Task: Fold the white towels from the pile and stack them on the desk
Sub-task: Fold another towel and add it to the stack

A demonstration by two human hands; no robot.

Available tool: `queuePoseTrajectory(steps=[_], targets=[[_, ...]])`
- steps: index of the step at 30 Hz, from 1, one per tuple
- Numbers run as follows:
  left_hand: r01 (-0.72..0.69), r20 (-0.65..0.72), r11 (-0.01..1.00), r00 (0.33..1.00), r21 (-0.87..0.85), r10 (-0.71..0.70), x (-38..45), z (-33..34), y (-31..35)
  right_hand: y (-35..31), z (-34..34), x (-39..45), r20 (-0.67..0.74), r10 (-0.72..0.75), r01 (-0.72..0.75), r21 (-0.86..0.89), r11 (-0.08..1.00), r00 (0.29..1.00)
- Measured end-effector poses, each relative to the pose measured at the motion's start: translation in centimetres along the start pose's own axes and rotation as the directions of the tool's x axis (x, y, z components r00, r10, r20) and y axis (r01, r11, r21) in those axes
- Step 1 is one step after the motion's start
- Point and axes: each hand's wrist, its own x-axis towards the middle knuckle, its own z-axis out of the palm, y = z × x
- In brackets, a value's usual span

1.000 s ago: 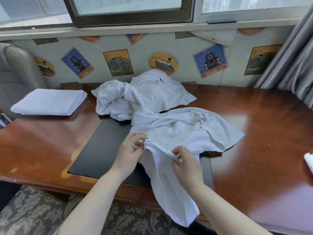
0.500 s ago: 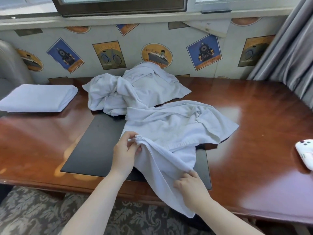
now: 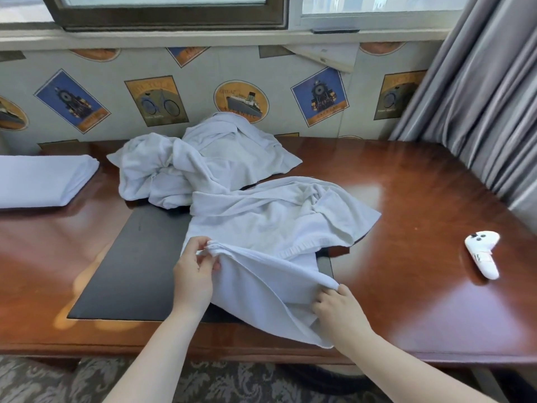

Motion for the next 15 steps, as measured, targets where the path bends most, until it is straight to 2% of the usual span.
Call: queuePoseTrajectory(steps=[2,4,6,8,10,13,15], targets=[[0.013,-0.043,1.000,0.999,-0.003,-0.013,0.6,-0.4,-0.1,0.0,-0.5,-0.8,-0.226,-0.118,0.127,0.025,0.992,0.967],[0.034,-0.112,0.998,0.993,-0.045,-0.039,1.7,-0.9,-0.1,0.0,-0.3,-1.8,-0.399,-0.228,0.242,-0.015,0.970,0.888],[0.034,-0.172,0.996,0.984,-0.081,-0.047,3.0,-1.3,0.1,0.1,-0.4,-2.6,-0.444,-0.261,0.255,-0.074,0.964,0.857],[0.024,-0.215,0.996,0.976,-0.090,-0.043,4.3,-1.5,0.3,0.2,-0.2,-3.4,-0.457,-0.202,0.190,-0.073,0.979,0.866],[0.013,-0.225,0.996,0.974,-0.090,-0.033,5.1,-1.3,0.4,0.2,-0.2,-3.9,-0.502,-0.152,0.166,-0.017,0.986,0.852],[0.020,-0.240,0.996,0.970,-0.087,-0.040,5.4,-1.0,0.4,0.2,-0.3,-4.3,-0.600,-0.118,0.202,0.074,0.977,0.791],[0.031,-0.248,0.994,0.967,-0.103,-0.056,5.7,-0.9,0.4,0.4,-0.9,-4.5,-0.624,-0.099,0.225,0.127,0.966,0.775]])
